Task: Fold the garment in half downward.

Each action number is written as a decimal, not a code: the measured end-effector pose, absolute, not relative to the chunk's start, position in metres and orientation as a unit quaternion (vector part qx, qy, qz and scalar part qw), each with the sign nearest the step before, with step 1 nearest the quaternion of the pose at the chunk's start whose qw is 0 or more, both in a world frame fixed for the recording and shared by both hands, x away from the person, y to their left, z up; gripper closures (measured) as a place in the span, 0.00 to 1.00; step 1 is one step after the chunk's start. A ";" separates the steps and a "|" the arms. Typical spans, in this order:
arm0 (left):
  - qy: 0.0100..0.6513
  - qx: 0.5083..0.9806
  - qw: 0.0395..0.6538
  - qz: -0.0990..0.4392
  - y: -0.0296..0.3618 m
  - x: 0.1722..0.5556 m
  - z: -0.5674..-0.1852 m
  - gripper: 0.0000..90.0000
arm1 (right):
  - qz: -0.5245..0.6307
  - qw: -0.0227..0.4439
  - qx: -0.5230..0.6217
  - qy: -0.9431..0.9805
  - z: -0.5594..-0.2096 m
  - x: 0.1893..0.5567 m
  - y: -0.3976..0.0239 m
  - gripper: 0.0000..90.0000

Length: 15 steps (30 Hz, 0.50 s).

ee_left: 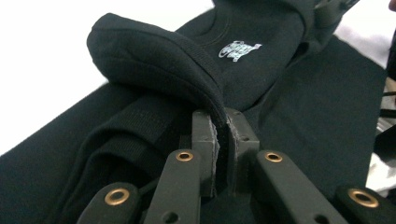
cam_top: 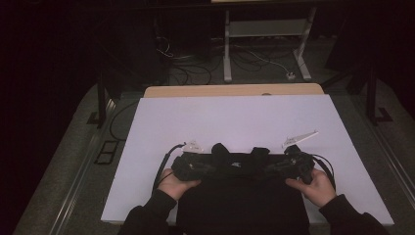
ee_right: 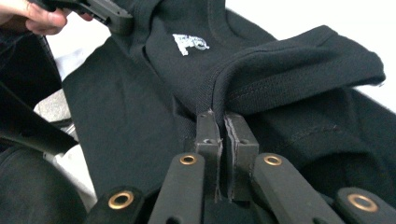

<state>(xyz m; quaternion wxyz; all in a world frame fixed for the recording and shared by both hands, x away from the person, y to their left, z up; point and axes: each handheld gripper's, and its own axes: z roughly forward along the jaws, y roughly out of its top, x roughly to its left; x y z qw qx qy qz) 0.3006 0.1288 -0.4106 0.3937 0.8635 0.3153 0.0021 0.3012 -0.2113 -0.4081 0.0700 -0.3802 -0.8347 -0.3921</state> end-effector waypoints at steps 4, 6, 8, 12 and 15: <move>0.314 0.867 0.387 0.000 0.128 0.296 -0.413 0.92 | -0.383 0.080 -0.376 -0.840 -0.412 0.296 -0.210 0.93; 0.314 0.869 0.384 0.000 0.128 0.294 -0.414 0.92 | -0.379 0.084 -0.376 -0.842 -0.413 0.294 -0.210 0.93; 0.314 0.869 0.383 -0.004 0.128 0.291 -0.414 0.92 | -0.376 0.087 -0.376 -0.842 -0.415 0.292 -0.210 0.93; 0.308 0.873 0.378 -0.008 0.126 0.285 -0.415 0.91 | -0.374 0.095 -0.375 -0.843 -0.417 0.288 -0.211 0.93; 0.304 0.877 0.373 -0.012 0.125 0.281 -0.417 0.91 | -0.370 0.098 -0.375 -0.844 -0.419 0.286 -0.211 0.93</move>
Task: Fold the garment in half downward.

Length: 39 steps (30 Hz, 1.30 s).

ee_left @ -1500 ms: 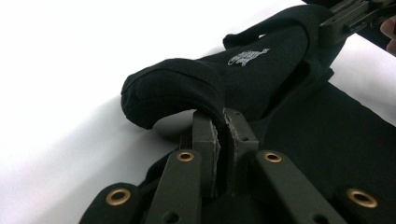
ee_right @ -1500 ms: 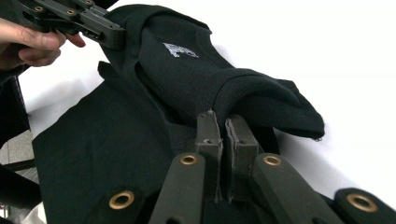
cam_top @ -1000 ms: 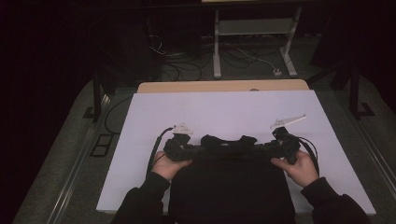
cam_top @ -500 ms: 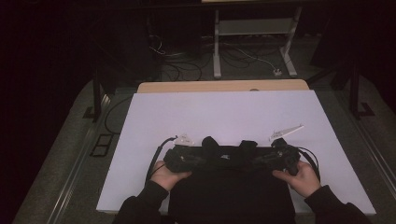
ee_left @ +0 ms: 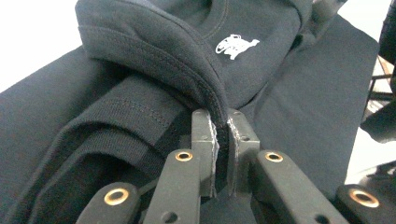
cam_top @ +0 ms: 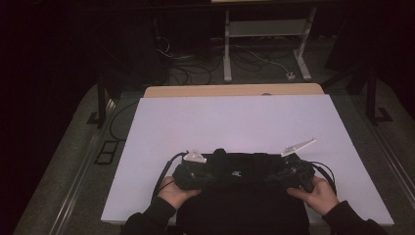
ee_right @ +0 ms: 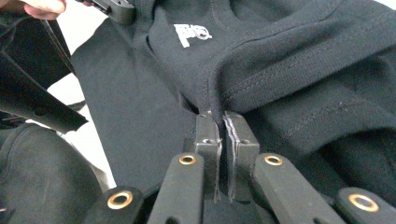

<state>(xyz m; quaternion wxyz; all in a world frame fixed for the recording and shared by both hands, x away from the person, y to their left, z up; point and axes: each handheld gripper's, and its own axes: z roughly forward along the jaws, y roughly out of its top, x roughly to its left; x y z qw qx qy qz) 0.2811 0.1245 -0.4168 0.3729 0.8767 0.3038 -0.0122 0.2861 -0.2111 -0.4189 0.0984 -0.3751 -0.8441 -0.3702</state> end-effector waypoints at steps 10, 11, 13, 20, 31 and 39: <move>0.296 0.886 0.355 -0.023 0.124 0.269 -0.422 0.91 | -0.357 0.115 -0.372 -0.849 -0.425 0.271 -0.212 0.92; 0.300 0.884 0.357 -0.025 0.123 0.268 -0.423 0.90 | -0.355 0.115 -0.371 -0.850 -0.425 0.270 -0.212 0.92; 0.298 0.886 0.354 -0.027 0.122 0.265 -0.424 0.90 | -0.351 0.114 -0.369 -0.853 -0.426 0.268 -0.212 0.92; 0.300 0.890 0.343 -0.033 0.124 0.258 -0.425 0.90 | -0.349 0.120 -0.368 -0.854 -0.426 0.260 -0.212 0.92; 0.298 0.892 0.337 -0.041 0.124 0.248 -0.425 0.88 | -0.346 0.123 -0.363 -0.856 -0.427 0.252 -0.213 0.92; 0.292 0.898 0.327 -0.045 0.127 0.244 -0.424 0.83 | -0.345 0.117 -0.364 -0.857 -0.424 0.246 -0.213 0.90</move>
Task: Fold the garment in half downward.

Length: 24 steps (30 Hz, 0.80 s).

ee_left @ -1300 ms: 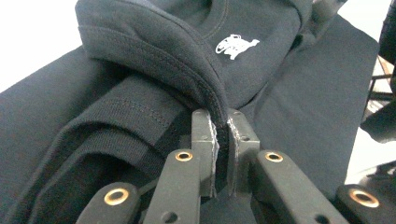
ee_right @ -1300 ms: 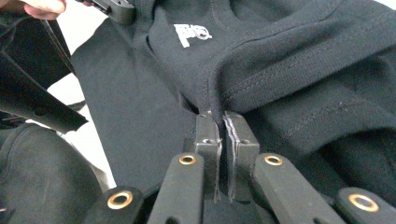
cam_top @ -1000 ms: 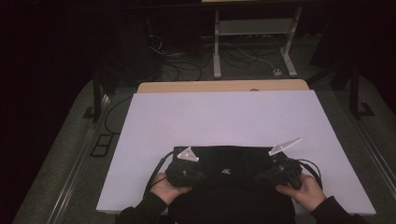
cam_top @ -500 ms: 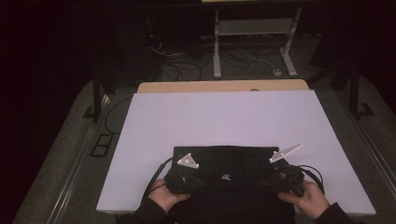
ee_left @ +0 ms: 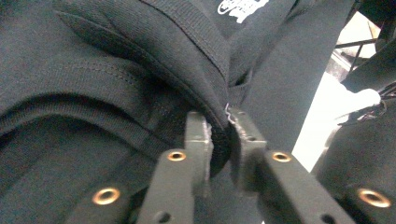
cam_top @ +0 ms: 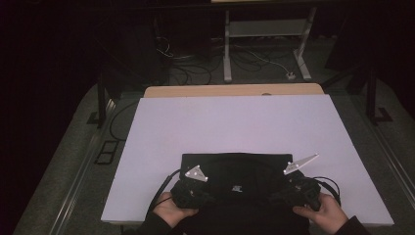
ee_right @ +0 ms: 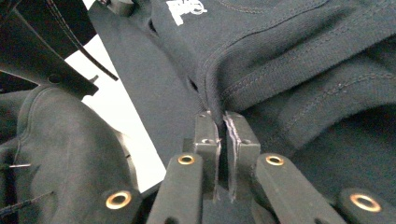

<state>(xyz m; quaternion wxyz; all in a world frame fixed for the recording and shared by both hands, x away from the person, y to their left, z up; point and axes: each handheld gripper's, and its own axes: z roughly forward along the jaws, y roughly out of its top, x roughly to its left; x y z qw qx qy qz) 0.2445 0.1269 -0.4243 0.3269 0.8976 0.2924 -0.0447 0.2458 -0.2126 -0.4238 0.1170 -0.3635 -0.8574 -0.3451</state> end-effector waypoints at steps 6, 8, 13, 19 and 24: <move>0.273 0.906 0.323 -0.031 0.125 0.238 -0.420 0.69 | -0.349 0.101 -0.356 -0.861 -0.419 0.238 -0.214 0.72; 0.266 0.907 0.325 -0.013 0.123 0.235 -0.418 0.61 | -0.352 0.090 -0.356 -0.861 -0.416 0.235 -0.216 0.68; 0.265 0.904 0.336 -0.001 0.127 0.234 -0.410 0.40 | -0.357 0.071 -0.360 -0.859 -0.411 0.229 -0.220 0.52; 0.274 0.898 0.344 0.002 0.136 0.238 -0.406 0.21 | -0.362 0.037 -0.361 -0.858 -0.402 0.225 -0.227 0.31; 0.279 0.892 0.356 -0.009 0.145 0.244 -0.403 0.10 | -0.373 0.020 -0.368 -0.851 -0.393 0.227 -0.233 0.14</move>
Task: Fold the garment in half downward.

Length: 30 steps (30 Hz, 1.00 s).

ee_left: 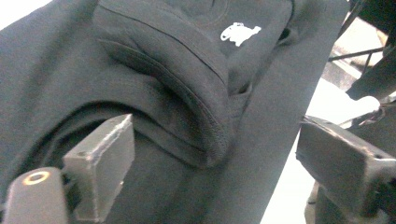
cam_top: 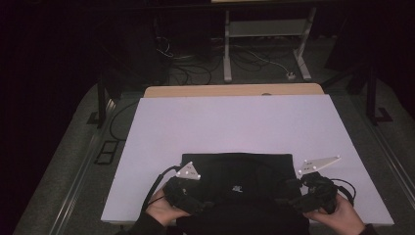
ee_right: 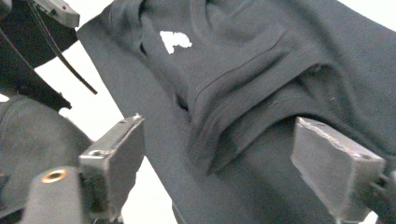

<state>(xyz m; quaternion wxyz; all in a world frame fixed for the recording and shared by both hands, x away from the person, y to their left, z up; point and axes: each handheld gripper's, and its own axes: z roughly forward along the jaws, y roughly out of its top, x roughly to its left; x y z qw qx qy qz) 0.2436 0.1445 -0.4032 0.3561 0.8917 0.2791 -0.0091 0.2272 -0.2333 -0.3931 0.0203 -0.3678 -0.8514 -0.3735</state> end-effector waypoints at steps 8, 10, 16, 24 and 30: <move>0.288 0.884 0.369 0.000 0.153 0.254 -0.397 0.00 | -0.391 -0.002 -0.378 -0.840 -0.378 0.235 -0.245 0.00; 0.280 0.884 0.375 0.003 0.155 0.257 -0.394 0.00 | -0.398 -0.007 -0.375 -0.837 -0.373 0.236 -0.249 0.00; 0.274 0.884 0.379 0.014 0.164 0.265 -0.384 0.00 | -0.405 -0.025 -0.381 -0.831 -0.359 0.245 -0.262 0.00; 0.281 0.879 0.383 0.031 0.176 0.277 -0.374 0.00 | -0.410 -0.025 -0.375 -0.831 -0.352 0.259 -0.271 0.00; 0.279 0.882 0.379 0.035 0.178 0.284 -0.367 0.00 | -0.405 -0.037 -0.369 -0.836 -0.350 0.267 -0.271 0.00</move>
